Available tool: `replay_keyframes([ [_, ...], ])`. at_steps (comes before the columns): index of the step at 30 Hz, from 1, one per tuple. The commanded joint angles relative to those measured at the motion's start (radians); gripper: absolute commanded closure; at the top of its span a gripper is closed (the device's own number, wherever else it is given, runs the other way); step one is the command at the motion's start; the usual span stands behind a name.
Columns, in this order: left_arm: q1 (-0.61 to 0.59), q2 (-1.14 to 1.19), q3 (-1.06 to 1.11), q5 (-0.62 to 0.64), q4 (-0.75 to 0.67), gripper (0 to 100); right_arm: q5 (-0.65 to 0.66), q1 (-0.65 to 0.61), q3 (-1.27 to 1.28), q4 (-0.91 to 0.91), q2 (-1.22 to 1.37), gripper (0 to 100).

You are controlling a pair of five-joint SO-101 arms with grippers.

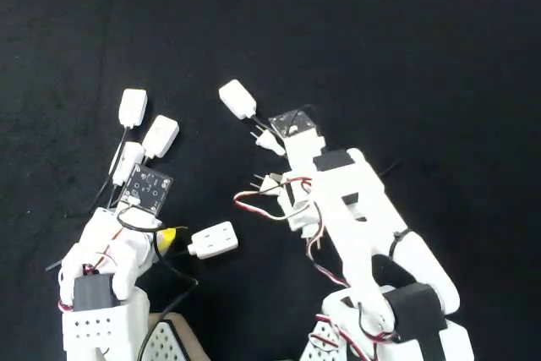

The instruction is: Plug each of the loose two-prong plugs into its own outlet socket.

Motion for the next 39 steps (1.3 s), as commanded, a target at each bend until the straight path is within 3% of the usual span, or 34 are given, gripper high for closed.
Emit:
replay_keyframes([
  [1,0.013,-0.002,-0.007,-0.011,0.008,68,0.012,-0.012,-0.016,0.081,-0.042,75.8],
  [5,0.013,-0.002,-0.007,-0.011,0.008,68,0.077,-0.008,-0.015,0.189,-0.113,75.8],
  [9,0.013,-0.002,-0.007,-0.011,0.008,68,0.077,-0.012,0.05,0.17,-0.182,76.3],
  [15,0.013,-0.002,-0.007,-0.011,0.008,68,0.074,-0.012,0.116,0.075,-0.193,92.0],
  [21,0.013,-0.002,-0.007,-0.011,0.008,68,0.04,-0.006,0.12,0.051,-0.193,88.1],
  [39,0.013,-0.002,-0.007,-0.011,0.008,68,-0.092,-0.012,0.134,-0.011,-0.193,88.1],
])
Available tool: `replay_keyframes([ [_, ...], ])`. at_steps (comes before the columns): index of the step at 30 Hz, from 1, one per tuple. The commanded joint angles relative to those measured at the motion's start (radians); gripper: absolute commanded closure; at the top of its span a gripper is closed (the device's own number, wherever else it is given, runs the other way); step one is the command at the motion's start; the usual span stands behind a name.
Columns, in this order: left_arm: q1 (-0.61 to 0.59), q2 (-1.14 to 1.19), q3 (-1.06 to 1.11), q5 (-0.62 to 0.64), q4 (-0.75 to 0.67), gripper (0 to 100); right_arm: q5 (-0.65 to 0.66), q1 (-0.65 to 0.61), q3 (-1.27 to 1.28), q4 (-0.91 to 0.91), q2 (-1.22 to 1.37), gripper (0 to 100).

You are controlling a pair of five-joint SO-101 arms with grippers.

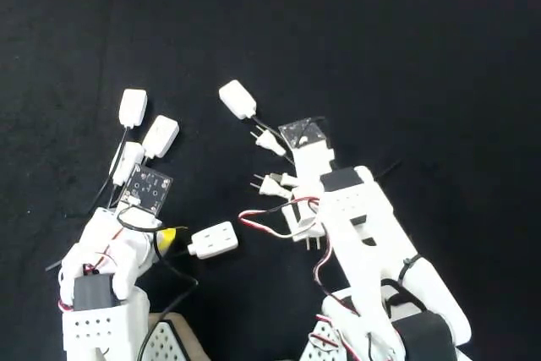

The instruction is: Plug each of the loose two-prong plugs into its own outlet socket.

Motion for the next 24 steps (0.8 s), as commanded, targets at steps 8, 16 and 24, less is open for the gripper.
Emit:
replay_keyframes([
  [8,0.013,-0.002,-0.007,-0.011,0.008,68,-0.044,-0.012,-0.013,-0.014,0.025,88.1],
  [16,0.013,-0.002,-0.007,-0.011,0.008,68,-0.121,-0.043,-0.134,-0.015,0.277,90.4],
  [24,0.013,-0.002,-0.007,-0.011,0.008,68,-0.118,-0.046,-0.16,-0.015,0.346,90.8],
])
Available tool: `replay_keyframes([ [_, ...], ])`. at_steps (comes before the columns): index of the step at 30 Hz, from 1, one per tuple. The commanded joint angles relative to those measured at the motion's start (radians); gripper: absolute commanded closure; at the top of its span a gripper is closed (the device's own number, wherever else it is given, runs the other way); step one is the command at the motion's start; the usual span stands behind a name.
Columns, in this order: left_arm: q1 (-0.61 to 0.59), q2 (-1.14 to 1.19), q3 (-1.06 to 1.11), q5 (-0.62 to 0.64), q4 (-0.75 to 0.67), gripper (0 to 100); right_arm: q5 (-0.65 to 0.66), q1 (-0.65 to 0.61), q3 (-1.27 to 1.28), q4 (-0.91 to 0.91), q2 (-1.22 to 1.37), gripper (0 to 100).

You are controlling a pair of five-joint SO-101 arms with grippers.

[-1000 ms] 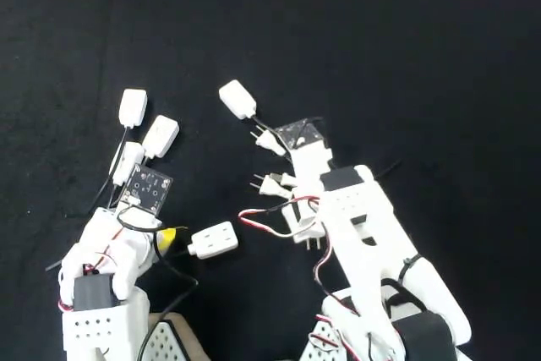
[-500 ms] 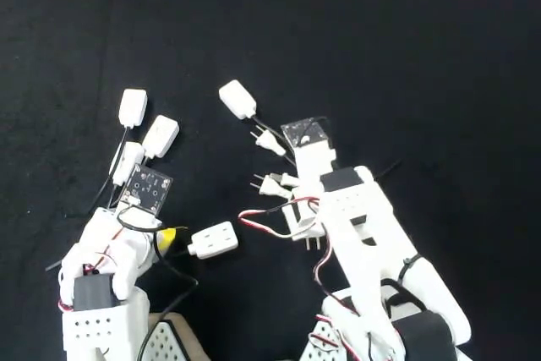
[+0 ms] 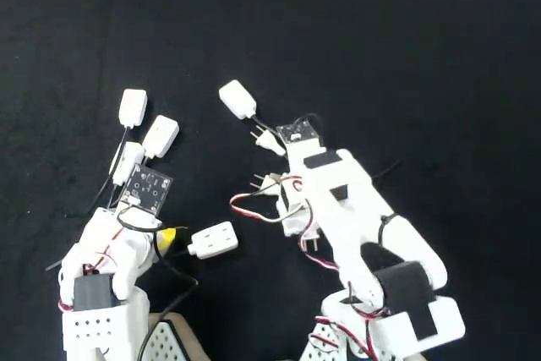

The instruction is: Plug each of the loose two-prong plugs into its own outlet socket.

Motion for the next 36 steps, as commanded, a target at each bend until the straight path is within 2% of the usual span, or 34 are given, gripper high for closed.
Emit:
replay_keyframes([
  [1,0.013,-0.002,-0.007,-0.011,0.008,68,-0.006,-0.021,-0.018,-0.011,0.018,91.3],
  [6,0.013,-0.002,-0.007,-0.011,0.008,68,0.055,-0.017,-0.027,-0.021,0.01,96.8],
  [11,0.013,-0.002,-0.007,-0.011,0.008,68,0.055,-0.017,-0.005,-0.023,-0.11,96.9],
  [20,0.019,-0.003,-0.007,-0.003,0.003,68,0.051,-0.023,0.213,-0.115,-0.605,98.5],
  [25,0.056,-0.003,-0.012,0.086,-0.009,68,0.041,-0.025,0.32,-0.124,-0.892,98.6],
  [30,0.056,-0.003,-0.008,0.141,-0.051,68,-0.077,-0.029,0.458,-0.227,-1.124,98.5],
  [34,0.07,-0.005,-0.013,0.224,-0.101,68,-0.21,-0.13,0.627,-0.42,-1.283,98.5],
  [36,0.124,-0.005,-0.019,0.269,-0.143,68,-0.278,-0.19,0.716,-0.519,-1.368,98.6],
])
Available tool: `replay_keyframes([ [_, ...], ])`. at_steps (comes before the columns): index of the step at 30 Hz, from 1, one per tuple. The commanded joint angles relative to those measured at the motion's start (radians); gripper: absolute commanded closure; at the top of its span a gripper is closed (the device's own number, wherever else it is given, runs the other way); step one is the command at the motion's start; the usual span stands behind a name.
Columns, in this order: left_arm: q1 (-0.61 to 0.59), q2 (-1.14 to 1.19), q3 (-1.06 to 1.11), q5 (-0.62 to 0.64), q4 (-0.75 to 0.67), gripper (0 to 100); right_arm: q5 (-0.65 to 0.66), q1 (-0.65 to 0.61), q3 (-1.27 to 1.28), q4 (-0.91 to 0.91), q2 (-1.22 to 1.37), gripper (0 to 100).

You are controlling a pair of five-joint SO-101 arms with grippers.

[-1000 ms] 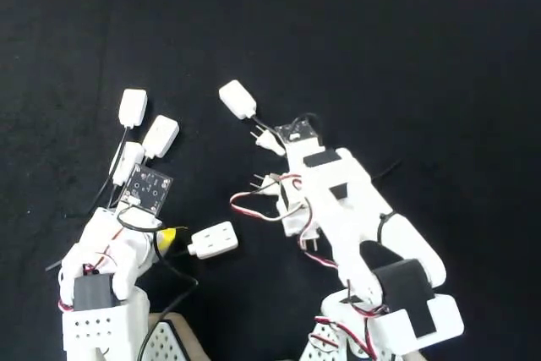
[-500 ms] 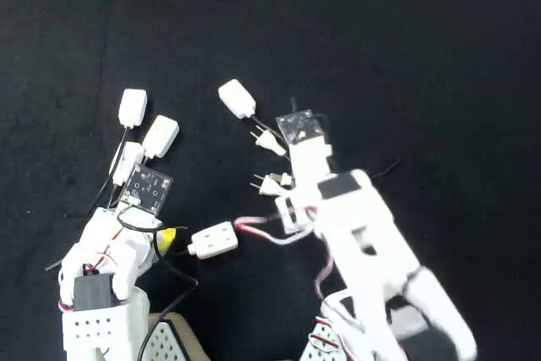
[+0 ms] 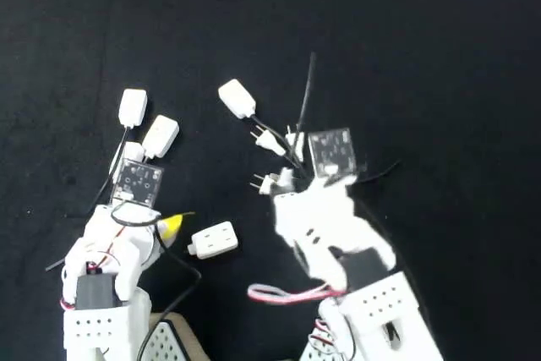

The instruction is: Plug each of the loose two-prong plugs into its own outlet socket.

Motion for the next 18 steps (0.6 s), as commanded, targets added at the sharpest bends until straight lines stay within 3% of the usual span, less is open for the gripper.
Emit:
replay_keyframes([
  [1,0.105,-0.005,-0.022,0.084,-0.081,68,-0.11,-0.094,0.113,-0.18,-0.156,98.6],
  [5,0.268,-0.005,-0.024,0.157,-0.181,68,-0.187,-0.114,0.168,-0.198,-0.335,98.6],
  [9,0.42,-0.003,-0.041,0.187,-0.206,68,-0.356,-0.129,0.159,-0.107,-0.495,98.6],
  [12,0.414,-0.003,-0.061,0.183,-0.206,70,-0.385,-0.204,0.156,0.02,-0.57,98.5],
  [18,0.378,-0.005,-0.088,0.19,-0.201,71,-0.379,-0.358,0.153,0.086,-0.55,98.5],
])
